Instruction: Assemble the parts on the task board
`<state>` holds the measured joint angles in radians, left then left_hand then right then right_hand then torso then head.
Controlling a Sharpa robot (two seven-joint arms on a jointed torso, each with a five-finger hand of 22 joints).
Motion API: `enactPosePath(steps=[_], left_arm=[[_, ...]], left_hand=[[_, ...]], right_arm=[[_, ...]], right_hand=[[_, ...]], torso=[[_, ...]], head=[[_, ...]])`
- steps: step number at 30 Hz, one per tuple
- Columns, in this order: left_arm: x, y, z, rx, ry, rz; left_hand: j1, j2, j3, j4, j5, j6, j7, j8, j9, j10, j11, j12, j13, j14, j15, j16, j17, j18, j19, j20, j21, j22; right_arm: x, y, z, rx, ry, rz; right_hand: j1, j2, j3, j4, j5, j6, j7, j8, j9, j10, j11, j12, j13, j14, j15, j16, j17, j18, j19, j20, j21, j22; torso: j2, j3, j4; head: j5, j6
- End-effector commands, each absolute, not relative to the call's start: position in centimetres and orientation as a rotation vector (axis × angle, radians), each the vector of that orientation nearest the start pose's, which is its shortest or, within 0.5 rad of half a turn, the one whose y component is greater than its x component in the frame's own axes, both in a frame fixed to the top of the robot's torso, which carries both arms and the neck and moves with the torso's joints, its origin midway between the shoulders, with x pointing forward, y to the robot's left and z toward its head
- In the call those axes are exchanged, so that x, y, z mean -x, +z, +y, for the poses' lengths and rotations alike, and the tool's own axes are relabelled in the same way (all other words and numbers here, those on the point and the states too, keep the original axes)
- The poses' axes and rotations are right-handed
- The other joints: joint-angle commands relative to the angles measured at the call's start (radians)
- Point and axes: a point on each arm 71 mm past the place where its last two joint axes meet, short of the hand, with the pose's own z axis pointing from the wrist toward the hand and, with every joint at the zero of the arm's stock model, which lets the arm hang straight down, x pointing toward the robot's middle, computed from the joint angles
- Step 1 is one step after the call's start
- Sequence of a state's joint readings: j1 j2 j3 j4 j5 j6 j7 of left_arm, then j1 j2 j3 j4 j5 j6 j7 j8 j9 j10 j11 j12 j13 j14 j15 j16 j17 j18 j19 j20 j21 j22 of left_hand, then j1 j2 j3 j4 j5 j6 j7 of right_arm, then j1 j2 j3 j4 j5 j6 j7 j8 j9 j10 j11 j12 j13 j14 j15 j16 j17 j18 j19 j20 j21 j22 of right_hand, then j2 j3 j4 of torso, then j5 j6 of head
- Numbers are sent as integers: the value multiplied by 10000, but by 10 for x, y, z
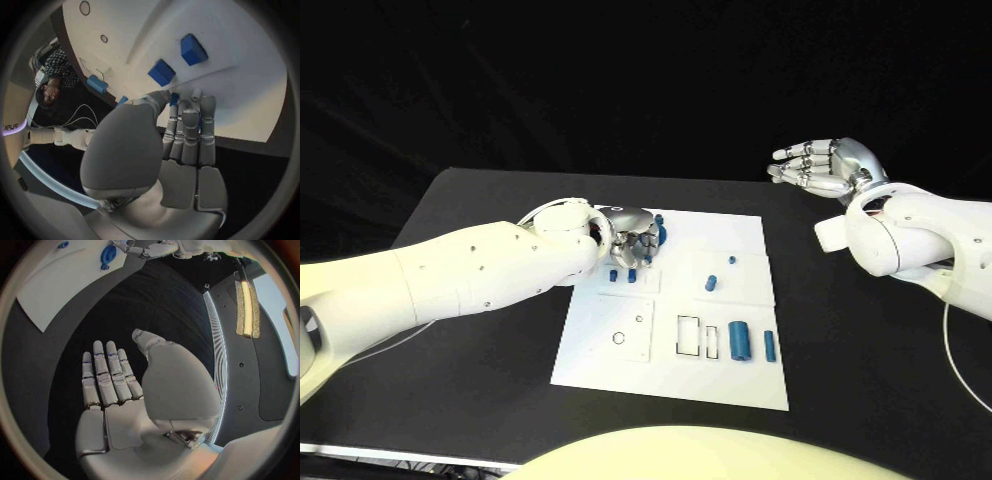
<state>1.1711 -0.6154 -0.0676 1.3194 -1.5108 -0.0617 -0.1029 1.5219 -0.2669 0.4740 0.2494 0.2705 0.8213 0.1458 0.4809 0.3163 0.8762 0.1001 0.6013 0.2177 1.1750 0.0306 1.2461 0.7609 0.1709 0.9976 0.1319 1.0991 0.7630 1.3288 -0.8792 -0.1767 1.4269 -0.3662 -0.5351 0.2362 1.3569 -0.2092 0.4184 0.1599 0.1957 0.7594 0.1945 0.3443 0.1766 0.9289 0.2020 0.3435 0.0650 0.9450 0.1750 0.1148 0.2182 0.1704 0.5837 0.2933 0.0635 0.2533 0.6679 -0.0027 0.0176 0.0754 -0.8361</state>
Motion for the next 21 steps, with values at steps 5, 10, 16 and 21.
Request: enactPosePath(steps=[5, 10, 16, 21], left_arm=[[-501, -240, 135, -3625, -6077, 19429], [-501, -241, 136, -3603, -6047, 19490], [-501, -242, 136, -3618, -5964, 19628], [-501, -243, 137, -3620, -5877, 19672]], left_hand=[[135, 24, 158, -28, -10, 191, -11, -57, -44, 165, -44, 67, -49, 253, -25, 243, 261, -56, 205, -23, 226, 261], [128, 20, 181, -32, -15, 205, -7, -74, -57, 173, -45, 54, -63, 295, -28, 292, 317, -70, 254, -28, 284, 341], [141, 31, 258, -67, -20, 252, -8, -114, -89, 242, -65, 36, -93, 450, -44, 459, 538, -108, 381, -36, 439, 552], [183, 85, 392, -175, -28, 444, -16, -133, -116, 483, -136, 50, -125, 715, -101, 741, 910, -135, 492, -67, 627, 772]], right_arm=[[-512, -167, -266, -7832, 10450, 14502], [-512, -167, -266, -7830, 10453, 14507], [-512, -167, -265, -7824, 10465, 14520], [-512, -167, -266, -7824, 10463, 14520]], right_hand=[[31, 62, 12, -59, -3, 20, 692, -40, -22, 2, -2, -23, -7, 16, 12, -28, -27, 35, 72, -16, 18, -27], [31, 62, 12, -59, -3, 20, 692, -40, -22, 2, -2, -23, -7, 16, 12, -28, -27, 35, 72, -16, 18, -27], [31, 62, 12, -59, -3, 20, 692, -40, -22, 2, -2, -23, -7, 16, 12, -28, -27, 35, 72, -16, 18, -27], [31, 62, 12, -59, -3, 20, 692, -40, -22, 2, -2, -23, -7, 16, 12, -28, -27, 35, 72, -16, 18, -27]], torso=[[-3, 7, -6], [-2, 11, -1], [-2, 7, -1], [-5, 6, 6]], head=[[-9, -20], [-15, -25], [-20, -32], [-24, -39]])
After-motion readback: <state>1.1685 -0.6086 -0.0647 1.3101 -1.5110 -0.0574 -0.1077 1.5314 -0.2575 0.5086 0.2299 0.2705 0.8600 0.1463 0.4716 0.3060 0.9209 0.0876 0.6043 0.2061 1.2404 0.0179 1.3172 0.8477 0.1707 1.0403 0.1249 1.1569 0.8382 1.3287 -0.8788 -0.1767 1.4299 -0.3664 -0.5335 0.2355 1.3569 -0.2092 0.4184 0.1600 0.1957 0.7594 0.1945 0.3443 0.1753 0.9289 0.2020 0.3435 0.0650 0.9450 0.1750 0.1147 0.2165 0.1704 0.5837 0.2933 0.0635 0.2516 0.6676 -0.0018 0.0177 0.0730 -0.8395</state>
